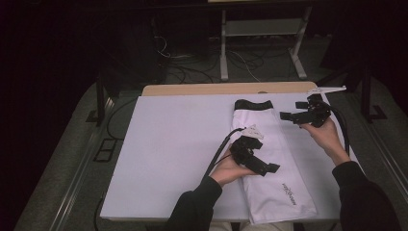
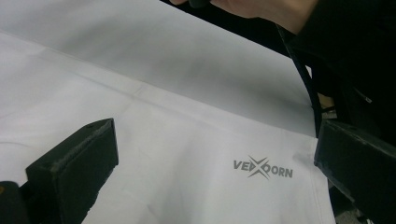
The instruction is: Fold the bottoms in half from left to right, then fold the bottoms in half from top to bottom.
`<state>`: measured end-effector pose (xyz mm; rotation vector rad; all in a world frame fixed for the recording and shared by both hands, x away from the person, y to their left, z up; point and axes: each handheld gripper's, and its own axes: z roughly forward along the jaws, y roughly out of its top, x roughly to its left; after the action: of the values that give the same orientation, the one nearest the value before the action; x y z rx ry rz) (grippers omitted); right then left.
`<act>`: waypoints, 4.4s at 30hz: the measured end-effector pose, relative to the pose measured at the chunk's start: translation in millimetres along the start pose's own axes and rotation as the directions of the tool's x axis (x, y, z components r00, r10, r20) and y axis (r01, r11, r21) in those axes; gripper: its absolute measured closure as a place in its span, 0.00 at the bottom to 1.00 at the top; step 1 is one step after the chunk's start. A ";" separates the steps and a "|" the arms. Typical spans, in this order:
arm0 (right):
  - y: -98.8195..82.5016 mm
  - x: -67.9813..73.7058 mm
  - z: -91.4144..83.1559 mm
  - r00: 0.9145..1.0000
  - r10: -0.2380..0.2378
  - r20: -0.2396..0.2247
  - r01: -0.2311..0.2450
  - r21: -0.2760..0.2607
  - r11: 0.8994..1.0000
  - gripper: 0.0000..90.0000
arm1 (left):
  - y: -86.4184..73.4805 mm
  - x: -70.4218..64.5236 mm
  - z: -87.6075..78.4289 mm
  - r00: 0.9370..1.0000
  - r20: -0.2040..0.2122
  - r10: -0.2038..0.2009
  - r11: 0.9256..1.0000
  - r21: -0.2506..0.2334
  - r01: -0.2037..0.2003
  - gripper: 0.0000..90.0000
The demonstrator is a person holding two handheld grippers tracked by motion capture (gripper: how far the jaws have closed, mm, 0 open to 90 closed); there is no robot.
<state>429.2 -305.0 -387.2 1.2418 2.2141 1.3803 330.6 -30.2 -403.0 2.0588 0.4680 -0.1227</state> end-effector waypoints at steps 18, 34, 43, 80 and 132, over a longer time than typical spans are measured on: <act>-17.0 7.1 -4.3 1.000 0.009 -0.017 -0.009 0.006 1.000 0.00 | -0.4 19.6 -14.4 0.998 -0.065 -0.016 0.999 -0.029 0.014 0.00; -30.3 22.7 -17.9 1.000 -0.002 -0.021 0.002 -0.004 1.000 0.00 | -2.7 48.8 -26.1 0.992 -0.107 -0.061 0.997 -0.059 0.055 0.00; -34.3 22.5 -7.6 1.000 -0.004 -0.030 0.005 0.024 1.000 0.00 | -0.2 69.9 -33.3 0.986 -0.141 -0.087 0.995 -0.066 0.078 0.00; -29.9 0.1 15.6 0.999 0.037 -0.025 -0.036 0.054 0.998 0.00 | 1.1 133.8 -35.1 0.964 -0.205 -0.170 0.985 -0.068 0.159 0.00; -3.2 -42.8 69.9 0.983 0.185 0.011 -0.181 0.272 0.945 0.25 | -1.6 190.6 -11.7 0.920 -0.213 -0.329 0.944 -0.062 0.324 0.00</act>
<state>495.0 -295.6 -435.3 1.5703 2.4133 1.1750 504.3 33.3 -450.7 1.9621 0.9473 -0.0861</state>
